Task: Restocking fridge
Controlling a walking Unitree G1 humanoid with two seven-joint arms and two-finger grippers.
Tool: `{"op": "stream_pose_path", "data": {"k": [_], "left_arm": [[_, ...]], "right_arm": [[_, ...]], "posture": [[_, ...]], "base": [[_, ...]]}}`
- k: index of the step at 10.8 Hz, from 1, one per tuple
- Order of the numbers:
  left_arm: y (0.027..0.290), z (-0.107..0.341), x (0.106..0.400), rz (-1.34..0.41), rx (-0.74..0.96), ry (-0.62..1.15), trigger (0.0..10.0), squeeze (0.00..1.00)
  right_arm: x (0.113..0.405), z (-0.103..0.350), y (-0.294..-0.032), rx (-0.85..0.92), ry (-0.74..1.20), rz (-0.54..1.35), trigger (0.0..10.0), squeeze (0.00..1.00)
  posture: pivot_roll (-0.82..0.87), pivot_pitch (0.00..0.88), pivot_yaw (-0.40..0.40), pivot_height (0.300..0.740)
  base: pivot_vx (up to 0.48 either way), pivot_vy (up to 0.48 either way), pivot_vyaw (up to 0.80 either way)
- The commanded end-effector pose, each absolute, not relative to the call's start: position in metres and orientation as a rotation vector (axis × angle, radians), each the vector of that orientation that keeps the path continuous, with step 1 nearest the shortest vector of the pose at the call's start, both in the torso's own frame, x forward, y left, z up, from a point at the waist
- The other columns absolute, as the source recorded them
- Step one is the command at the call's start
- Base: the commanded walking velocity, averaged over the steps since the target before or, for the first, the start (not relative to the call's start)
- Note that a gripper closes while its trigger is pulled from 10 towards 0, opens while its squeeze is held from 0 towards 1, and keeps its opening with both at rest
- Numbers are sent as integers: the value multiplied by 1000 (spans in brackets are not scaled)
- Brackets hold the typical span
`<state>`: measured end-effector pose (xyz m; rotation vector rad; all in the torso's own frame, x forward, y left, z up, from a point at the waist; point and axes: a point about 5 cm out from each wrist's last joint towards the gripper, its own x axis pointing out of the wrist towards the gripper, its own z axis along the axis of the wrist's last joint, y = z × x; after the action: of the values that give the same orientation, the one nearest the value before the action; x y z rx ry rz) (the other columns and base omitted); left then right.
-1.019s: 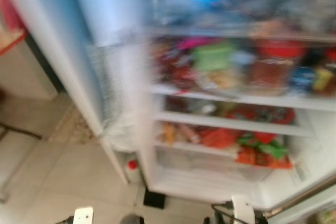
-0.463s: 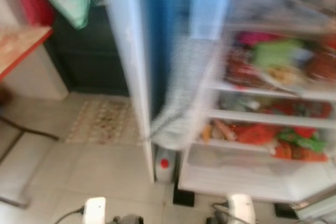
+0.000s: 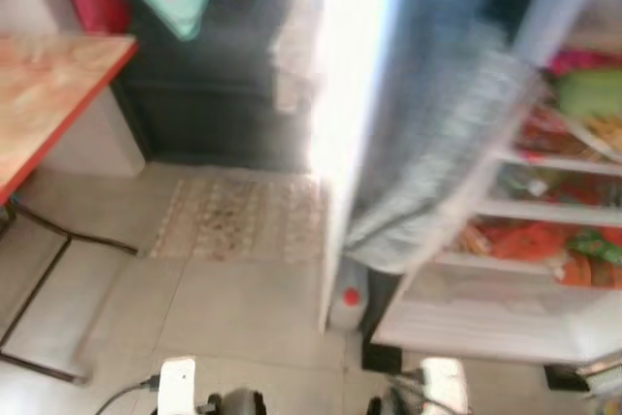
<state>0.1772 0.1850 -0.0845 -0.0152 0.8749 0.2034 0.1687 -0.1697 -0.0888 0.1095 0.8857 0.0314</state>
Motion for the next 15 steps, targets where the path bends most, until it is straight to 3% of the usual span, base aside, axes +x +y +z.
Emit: {"op": "stream_pose_path", "data": {"k": [1, 4, 7, 11, 13, 15], "left_arm": [[164, -93, 164, 160, -13, 930, 10000, 0], [161, -93, 163, 155, -11, 935, 10000, 0], [206, -88, 165, 190, -2, 931, 10000, 0], [198, -88, 168, 175, -6, 931, 10000, 0], [207, -86, 169, 171, 8, 934, 10000, 0], [213, -83, 174, 164, 40, 923, 10000, 0]], "right_arm": [[155, -95, -174, 114, 937, 10, 10000, 0], [155, -95, -174, 124, 938, 14, 10000, 0], [155, -95, -176, 118, 938, 12, 10000, 0], [157, -94, -177, 113, 925, 5, 10000, 0], [157, -94, -176, 112, 925, -1, 10000, 0], [157, -94, -173, 113, 930, -4, 10000, 0]], "posture": [[-11, 81, 21, 691], [-12, 81, 19, 740], [-19, 70, 11, 740], [-26, 56, 19, 740], [-32, 46, 29, 740], [-40, 42, 32, 740]], "base": [[0, 0, 0], [0, 0, 0], [0, 0, 0], [0, 433, 0], [0, 480, 0], [0, 0, 0]]}}
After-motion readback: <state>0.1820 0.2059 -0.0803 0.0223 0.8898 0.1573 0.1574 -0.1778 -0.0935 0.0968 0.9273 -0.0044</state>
